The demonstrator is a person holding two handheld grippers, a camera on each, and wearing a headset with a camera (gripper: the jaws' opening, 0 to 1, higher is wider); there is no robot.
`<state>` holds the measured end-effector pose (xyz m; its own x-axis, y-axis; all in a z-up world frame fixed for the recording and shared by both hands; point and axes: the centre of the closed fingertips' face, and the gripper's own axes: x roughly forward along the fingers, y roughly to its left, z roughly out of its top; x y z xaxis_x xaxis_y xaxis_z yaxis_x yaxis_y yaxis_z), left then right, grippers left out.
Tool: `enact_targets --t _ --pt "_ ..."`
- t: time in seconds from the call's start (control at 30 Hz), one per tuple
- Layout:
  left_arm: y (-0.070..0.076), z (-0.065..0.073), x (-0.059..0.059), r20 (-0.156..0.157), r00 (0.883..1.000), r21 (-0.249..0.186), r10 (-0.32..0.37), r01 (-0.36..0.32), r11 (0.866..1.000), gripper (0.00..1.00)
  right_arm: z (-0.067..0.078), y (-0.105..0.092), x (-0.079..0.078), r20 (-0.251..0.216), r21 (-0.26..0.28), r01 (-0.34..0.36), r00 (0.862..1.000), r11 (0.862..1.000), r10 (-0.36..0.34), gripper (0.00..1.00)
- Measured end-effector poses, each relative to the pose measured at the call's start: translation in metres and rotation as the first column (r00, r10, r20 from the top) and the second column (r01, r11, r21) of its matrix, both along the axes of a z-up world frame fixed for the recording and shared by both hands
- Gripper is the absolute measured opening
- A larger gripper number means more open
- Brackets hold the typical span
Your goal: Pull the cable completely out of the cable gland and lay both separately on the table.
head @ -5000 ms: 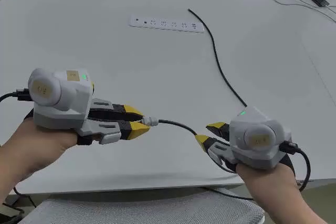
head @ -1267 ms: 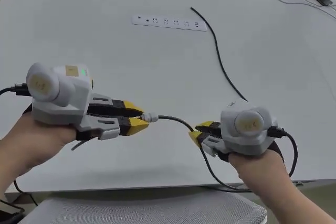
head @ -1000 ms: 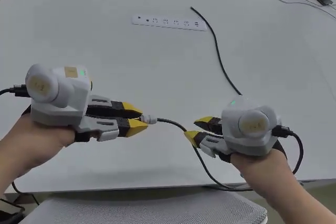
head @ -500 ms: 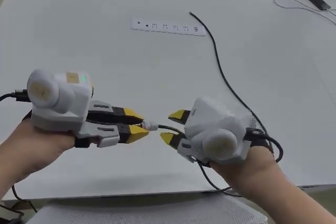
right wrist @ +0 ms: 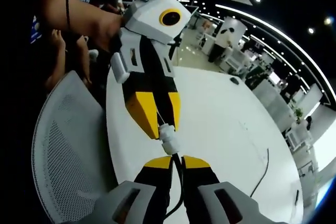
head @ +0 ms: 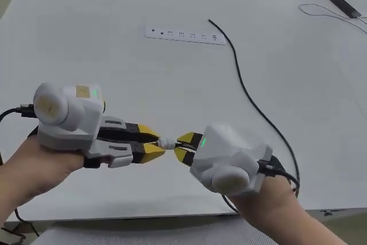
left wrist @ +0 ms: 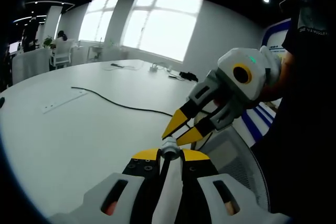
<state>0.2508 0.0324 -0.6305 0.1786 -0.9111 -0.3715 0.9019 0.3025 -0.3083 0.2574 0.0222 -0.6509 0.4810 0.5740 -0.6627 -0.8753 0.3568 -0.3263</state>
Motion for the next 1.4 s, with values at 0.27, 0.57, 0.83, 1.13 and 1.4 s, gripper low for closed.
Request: enact_targets --t 0.27,0.57,0.83,1.13,1.4 --pt "-0.004 0.001 0.002 0.02 1.0 -0.001 0.001 -0.001 1.0 0.15 -0.001 -0.006 0.004 -0.029 0.05 0.059 0.998 0.997 -0.058 0.0" --pt "-0.008 0.005 0.007 0.032 0.999 -0.021 0.015 -0.015 1.0 0.15 -0.001 -0.017 0.013 -0.106 0.138 0.16 0.984 0.977 -0.146 0.0" --pt "-0.006 0.008 0.01 0.035 0.999 -0.036 0.026 -0.025 0.999 0.15 -0.011 -0.038 0.02 -0.194 0.178 0.272 0.952 0.946 -0.238 0.0" --pt "-0.007 0.007 0.009 0.044 0.999 -0.031 0.022 -0.02 0.999 0.15 -0.03 -0.061 0.021 -0.353 0.226 0.443 0.867 0.867 -0.351 0.0" --pt "-0.006 0.007 0.01 0.045 0.999 -0.032 0.023 -0.021 0.999 0.15 -0.046 -0.079 0.021 -0.487 0.241 0.587 0.762 0.773 -0.427 0.0"
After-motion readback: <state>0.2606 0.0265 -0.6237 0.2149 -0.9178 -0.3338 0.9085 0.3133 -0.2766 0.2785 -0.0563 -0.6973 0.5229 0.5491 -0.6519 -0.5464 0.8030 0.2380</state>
